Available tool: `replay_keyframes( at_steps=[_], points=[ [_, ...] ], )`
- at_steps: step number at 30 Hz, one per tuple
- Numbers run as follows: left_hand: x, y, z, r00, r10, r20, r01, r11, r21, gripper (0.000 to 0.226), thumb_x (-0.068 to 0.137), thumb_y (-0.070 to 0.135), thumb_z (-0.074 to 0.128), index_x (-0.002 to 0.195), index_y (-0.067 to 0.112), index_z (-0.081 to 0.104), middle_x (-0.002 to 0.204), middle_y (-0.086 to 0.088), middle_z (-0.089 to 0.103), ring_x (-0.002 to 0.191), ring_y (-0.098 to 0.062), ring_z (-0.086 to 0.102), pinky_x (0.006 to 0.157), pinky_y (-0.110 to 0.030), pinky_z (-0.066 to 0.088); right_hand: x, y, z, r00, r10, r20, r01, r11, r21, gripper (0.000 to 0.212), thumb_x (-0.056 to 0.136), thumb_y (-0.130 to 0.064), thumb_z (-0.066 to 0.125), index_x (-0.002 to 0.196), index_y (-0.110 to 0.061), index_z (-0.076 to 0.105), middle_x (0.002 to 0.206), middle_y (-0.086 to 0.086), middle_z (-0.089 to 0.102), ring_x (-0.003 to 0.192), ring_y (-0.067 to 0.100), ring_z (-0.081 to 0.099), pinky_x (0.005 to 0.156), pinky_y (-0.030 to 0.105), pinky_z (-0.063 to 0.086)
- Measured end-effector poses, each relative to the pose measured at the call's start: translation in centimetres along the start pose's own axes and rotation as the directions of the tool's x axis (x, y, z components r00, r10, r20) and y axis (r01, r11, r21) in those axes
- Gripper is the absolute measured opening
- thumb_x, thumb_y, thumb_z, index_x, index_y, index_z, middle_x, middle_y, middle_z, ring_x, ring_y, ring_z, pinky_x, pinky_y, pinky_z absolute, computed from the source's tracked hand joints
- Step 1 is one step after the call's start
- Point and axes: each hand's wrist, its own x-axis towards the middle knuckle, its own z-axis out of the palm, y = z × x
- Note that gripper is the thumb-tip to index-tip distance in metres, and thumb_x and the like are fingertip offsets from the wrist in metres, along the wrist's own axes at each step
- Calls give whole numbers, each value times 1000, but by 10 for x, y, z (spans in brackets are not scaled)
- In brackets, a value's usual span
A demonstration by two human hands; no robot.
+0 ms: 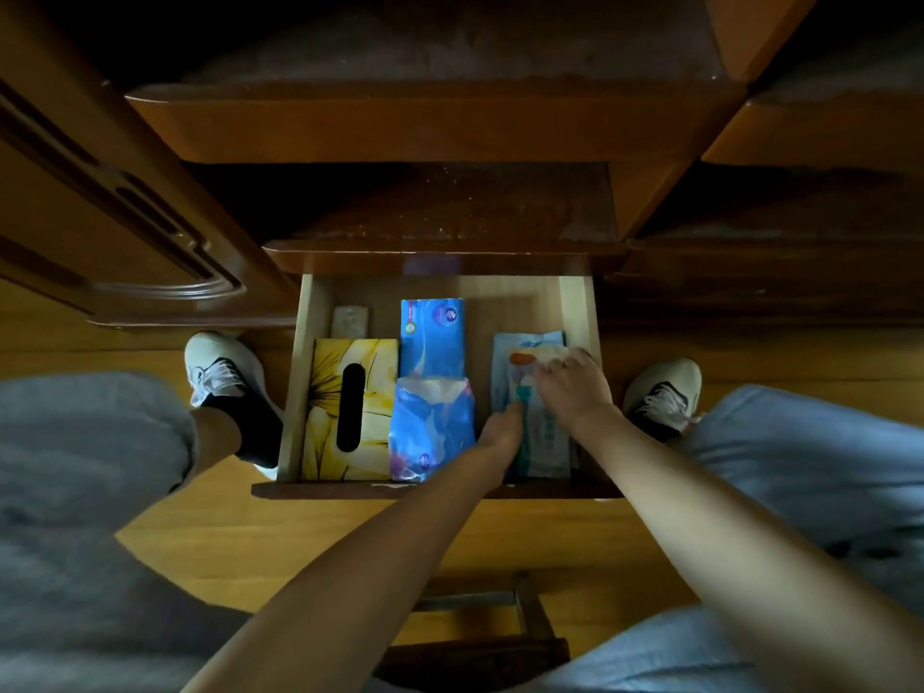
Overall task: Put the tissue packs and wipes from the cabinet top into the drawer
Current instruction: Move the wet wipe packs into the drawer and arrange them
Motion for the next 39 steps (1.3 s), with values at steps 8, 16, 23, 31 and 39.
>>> replay_keyframes(
  at_steps=[8, 16, 23, 31, 39],
  points=[
    [-61, 33, -25, 951, 302, 73, -308, 886, 347, 20, 97, 22, 53, 108, 9, 63, 100, -11, 62, 90, -23, 60, 76, -30, 44, -36, 15, -30, 994, -3, -111, 8, 999, 45, 44, 94, -33, 63, 136, -22, 57, 135, 4, 63, 131, 25, 51, 113, 44, 29],
    [-275, 163, -122, 234, 929, 286, -802, 18, 597, 27, 97, 34, 53, 121, 36, 66, 93, 21, 75, 87, 5, 69, 79, -22, 57, -129, 102, -194, 668, 370, -646, 304, 656, 690, 10, 92, -44, 58, 99, -45, 64, 83, -18, 74, 68, -3, 67, 60, 22, 54],
    [-434, 252, -149, -244, 949, 198, -618, -309, 723, 20, 95, 29, 56, 101, 41, 71, 81, 24, 73, 75, 4, 68, 71, -24, 57, -203, 174, -332, 192, 445, -875, 345, 804, 485, 13, 93, -30, 59, 99, -37, 68, 77, -13, 72, 72, 5, 68, 65, 33, 57],
    [-410, 350, -132, -106, 990, 97, -538, -139, 831, 19, 89, 32, 58, 97, 44, 71, 97, 18, 72, 93, -11, 67, 80, -29, 51, -173, 241, -373, 547, 430, -718, -4, 859, 511, 37, 100, -51, 49, 126, -31, 65, 132, -11, 64, 124, 17, 55, 93, 35, 44],
    [-365, 432, -52, -21, 970, 244, -504, -221, 835, 18, 90, 37, 55, 96, 47, 69, 86, 22, 63, 82, -9, 62, 67, -27, 42, -150, 283, -346, 484, 407, -775, 135, 840, 526, 48, 93, -63, 34, 102, -36, 72, 102, -19, 70, 99, 5, 61, 70, 26, 41]
  ],
)
